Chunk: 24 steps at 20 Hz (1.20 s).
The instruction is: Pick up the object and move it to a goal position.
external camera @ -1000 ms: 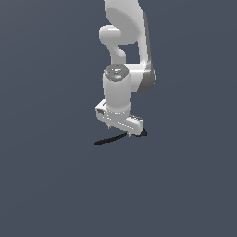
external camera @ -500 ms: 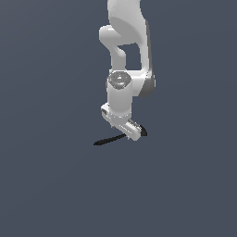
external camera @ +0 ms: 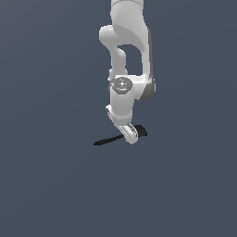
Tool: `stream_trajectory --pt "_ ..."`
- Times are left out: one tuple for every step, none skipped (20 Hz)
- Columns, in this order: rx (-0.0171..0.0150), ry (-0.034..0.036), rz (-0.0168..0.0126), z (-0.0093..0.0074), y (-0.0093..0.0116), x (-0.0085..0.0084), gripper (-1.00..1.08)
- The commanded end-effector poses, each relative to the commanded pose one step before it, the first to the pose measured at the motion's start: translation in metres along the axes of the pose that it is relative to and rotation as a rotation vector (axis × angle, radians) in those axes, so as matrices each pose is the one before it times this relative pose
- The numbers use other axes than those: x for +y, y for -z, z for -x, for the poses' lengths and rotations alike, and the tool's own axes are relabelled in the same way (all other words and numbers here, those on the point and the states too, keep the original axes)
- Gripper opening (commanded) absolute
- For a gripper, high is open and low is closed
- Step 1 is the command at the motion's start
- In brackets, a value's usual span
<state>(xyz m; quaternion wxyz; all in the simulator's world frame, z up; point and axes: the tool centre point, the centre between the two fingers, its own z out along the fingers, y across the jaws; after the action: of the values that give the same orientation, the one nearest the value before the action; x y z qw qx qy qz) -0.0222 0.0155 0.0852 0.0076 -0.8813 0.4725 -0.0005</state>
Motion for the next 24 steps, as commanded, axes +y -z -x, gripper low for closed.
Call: stream_trajectory --pt "0.0018 -0.05456 0.00371 0.00195 -0.00527 0.00192 1.0" --pt "0.00063 -0.01797 0.00133 0.00065 -0.00179 0.0007 1.0" --pt "0.00063 -0.01663 0.00122 0.00059 -0.00165 0.00066 1.0" --pt "0.00062 -0.01531 0.00112 0.00052 -0.00151 0.00063 1.0" --pt "0.0006 -0.01398 0.00101 0.00046 -0.00137 0.00059 1.0" --pt "0.00057 -0.01263 0.00091 0.00042 -0.00124 0.00053 1.0" --pt "0.00053 -0.01133 0.00081 0.00035 -0.0011 0.00049 1.0" --pt "0.00048 -0.00997 0.00071 0.00032 -0.00097 0.00043 1.0" --pt "0.00043 -0.00867 0.00061 0.00025 -0.00084 0.00039 1.0" --pt "0.00037 -0.00728 0.00051 0.00024 -0.00071 0.00032 1.0" --pt "0.00031 -0.006 0.00042 0.00017 -0.00058 0.00027 1.0" --pt "0.00025 -0.00467 0.00033 0.00013 -0.00045 0.00021 1.0" --pt "0.00018 -0.0033 0.00023 0.00011 -0.00032 0.00015 1.0" --pt "0.00011 -0.00206 0.00014 0.00002 -0.00019 0.0001 1.0" --pt "0.00004 -0.00069 0.00005 0.00001 -0.00006 0.00003 1.0" --pt "-0.00034 0.00452 0.0 0.00005 0.00026 -0.00014 1.0" --pt "0.0 0.0 0.0 0.00002 -0.00033 0.0 1.0" --pt "0.0 0.0 0.0 0.00006 -0.00099 0.00001 1.0" --pt "0.0 0.0 0.0 0.00011 -0.00165 0.00002 1.0" --pt "-0.00001 -0.00069 0.00002 -0.00022 -0.00232 0.00018 1.0" --pt "0.0 0.0 0.0 0.0002 -0.00295 0.00004 1.0" --pt "0.0 -0.00069 0.00003 -0.00013 -0.00361 0.0002 1.0" --pt "0.0 0.0 0.0 0.00029 -0.00422 0.00007 1.0" --pt "0.00001 -0.00098 0.00004 -0.0002 -0.00486 0.00029 1.0"
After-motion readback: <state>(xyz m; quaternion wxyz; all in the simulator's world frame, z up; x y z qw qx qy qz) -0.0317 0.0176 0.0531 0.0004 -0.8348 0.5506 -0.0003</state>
